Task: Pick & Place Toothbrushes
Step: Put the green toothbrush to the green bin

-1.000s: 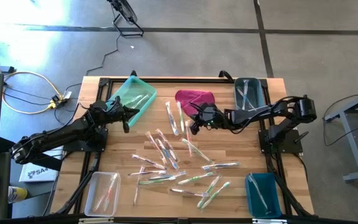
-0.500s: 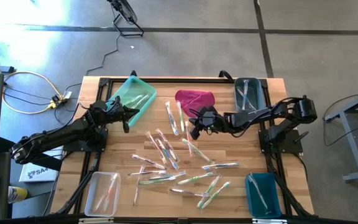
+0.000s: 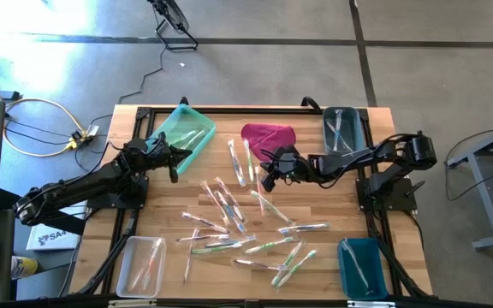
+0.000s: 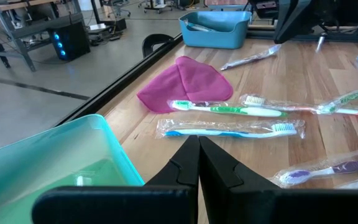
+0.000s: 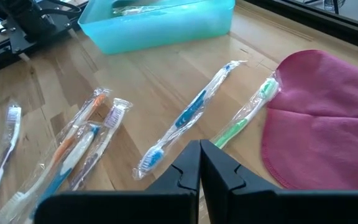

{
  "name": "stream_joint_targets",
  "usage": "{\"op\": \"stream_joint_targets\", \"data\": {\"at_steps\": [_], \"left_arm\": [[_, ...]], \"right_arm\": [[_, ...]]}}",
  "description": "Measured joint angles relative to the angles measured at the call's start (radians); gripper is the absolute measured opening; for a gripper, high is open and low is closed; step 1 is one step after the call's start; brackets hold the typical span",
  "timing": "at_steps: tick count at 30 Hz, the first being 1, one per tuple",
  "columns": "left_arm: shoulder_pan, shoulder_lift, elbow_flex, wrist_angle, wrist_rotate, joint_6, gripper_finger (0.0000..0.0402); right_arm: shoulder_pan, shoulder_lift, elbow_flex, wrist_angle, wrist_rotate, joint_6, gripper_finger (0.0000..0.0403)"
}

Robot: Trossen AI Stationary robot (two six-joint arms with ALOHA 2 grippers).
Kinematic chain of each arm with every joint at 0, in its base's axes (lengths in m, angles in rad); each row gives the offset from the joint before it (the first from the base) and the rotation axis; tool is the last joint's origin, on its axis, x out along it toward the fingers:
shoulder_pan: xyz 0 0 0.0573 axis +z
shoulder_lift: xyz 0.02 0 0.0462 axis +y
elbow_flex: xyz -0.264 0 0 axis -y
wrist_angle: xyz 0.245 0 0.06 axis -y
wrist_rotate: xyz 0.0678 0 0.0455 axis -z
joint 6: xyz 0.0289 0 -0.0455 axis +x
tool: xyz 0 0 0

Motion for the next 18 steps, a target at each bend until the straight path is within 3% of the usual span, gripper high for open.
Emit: {"op": "stream_joint_targets", "data": {"at_steps": [18], "left_arm": [[0.000,0.000,0.000,-0.011,0.012,-0.043,0.0000]], "right_arm": [[0.023,0.000,0.000,0.011,0.023,-0.044,0.0002]]}}
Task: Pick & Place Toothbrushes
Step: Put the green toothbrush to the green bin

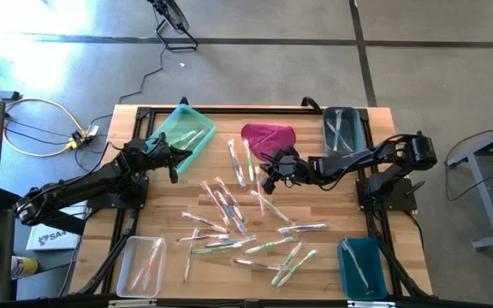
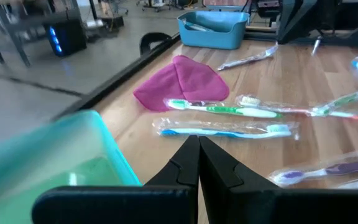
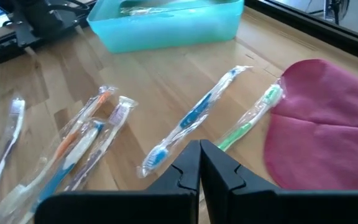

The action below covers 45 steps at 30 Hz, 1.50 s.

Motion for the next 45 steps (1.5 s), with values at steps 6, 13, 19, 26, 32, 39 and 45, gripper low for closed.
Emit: {"op": "stream_joint_targets", "data": {"at_steps": [6,13,19,26,32,39,45], "left_arm": [[0.000,0.000,0.000,-0.066,0.000,-0.051,0.0000],[0.000,0.000,0.000,-0.061,-0.002,-0.034,0.0000],[0.000,0.000,0.000,-0.053,-0.003,-0.026,0.0000],[0.000,0.000,0.000,-0.053,-0.005,-0.004,0.0000],[0.000,0.000,0.000,-0.053,-0.005,-0.004,0.0000],[0.000,0.000,0.000,-0.053,-0.005,-0.004,0.0000],[0.000,0.000,0.000,-0.055,-0.005,-0.005,0.0000]], "right_arm": [[0.019,0.000,0.089,-0.122,0.002,-0.021,0.0002],[0.053,0.000,0.275,-0.367,0.074,-0.078,0.0002],[0.096,0.000,0.388,-0.492,0.151,-0.081,0.0002],[0.156,0.000,0.418,-0.531,0.191,-0.067,0.0002],[0.213,0.000,0.418,-0.696,0.182,0.099,0.0002],[0.259,0.000,0.418,-0.830,0.157,0.255,0.0002],[0.259,0.000,0.418,-0.819,0.126,0.245,0.0002]]}}
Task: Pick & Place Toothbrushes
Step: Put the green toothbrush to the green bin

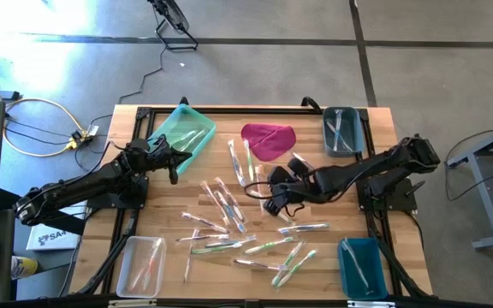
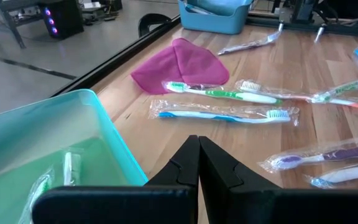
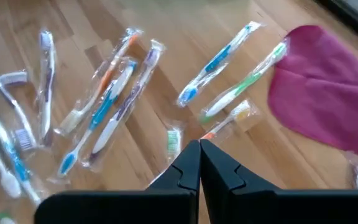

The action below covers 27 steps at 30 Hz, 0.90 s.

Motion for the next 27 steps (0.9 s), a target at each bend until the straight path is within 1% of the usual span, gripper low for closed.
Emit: {"op": "stream_joint_targets", "data": {"at_steps": [5,9,12,18,20,23,27], "left_arm": [[0.000,0.000,0.000,-0.001,0.000,-0.001,0.0000],[0.000,0.000,0.000,-0.001,0.001,-0.001,0.0000],[0.000,0.000,0.000,-0.001,0.001,-0.001,0.0000],[0.000,0.000,0.000,-0.002,0.001,-0.003,0.0000],[0.000,0.000,0.000,-0.002,0.003,-0.003,0.0000],[0.000,0.000,0.000,-0.004,0.003,-0.003,0.0000],[0.000,0.000,0.000,-0.005,0.003,-0.004,0.0000]], "right_arm": [[-0.016,0.000,0.000,-0.001,-0.142,0.022,0.0002],[-0.016,0.000,0.000,-0.001,-0.154,0.023,0.0010],[-0.016,0.000,0.000,-0.001,-0.154,0.023,0.0037],[-0.016,0.000,-0.013,-0.001,-0.154,0.023,0.0123],[-0.013,0.000,-0.030,0.000,-0.155,0.023,0.0147],[-0.007,0.000,-0.077,0.002,-0.160,0.075,0.0170],[0.002,0.000,-0.159,0.000,-0.199,0.203,0.0182]]}}
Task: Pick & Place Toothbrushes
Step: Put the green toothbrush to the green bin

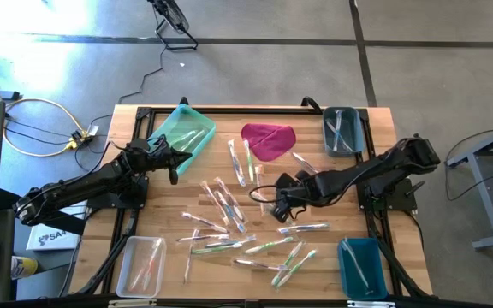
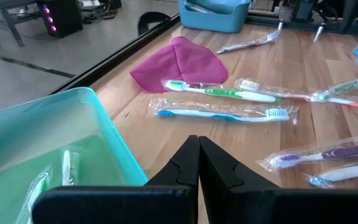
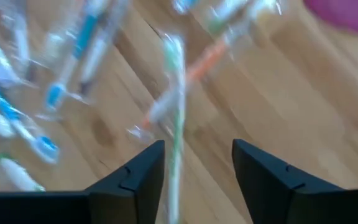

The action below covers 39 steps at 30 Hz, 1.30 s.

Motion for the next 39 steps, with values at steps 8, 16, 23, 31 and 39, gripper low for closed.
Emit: {"op": "stream_joint_targets", "data": {"at_steps": [8,16,23,31,39], "left_arm": [[0.000,0.000,0.000,0.000,0.000,-0.001,0.0000],[0.000,0.000,0.000,0.000,-0.003,-0.001,0.0000],[0.000,0.000,0.000,0.000,-0.003,-0.001,0.0000],[0.000,0.000,0.000,0.000,-0.002,-0.001,0.0000],[0.000,0.000,0.000,0.000,-0.002,-0.001,0.0000]], "right_arm": [[0.036,0.000,-0.111,0.178,-0.040,0.070,0.0180],[0.056,0.000,-0.151,0.196,-0.028,0.064,0.0177],[0.056,0.000,-0.152,0.226,0.002,0.041,0.0177],[0.056,0.000,-0.152,0.233,0.023,0.043,0.0176],[0.056,0.000,-0.152,0.233,0.024,0.043,0.0176]]}}
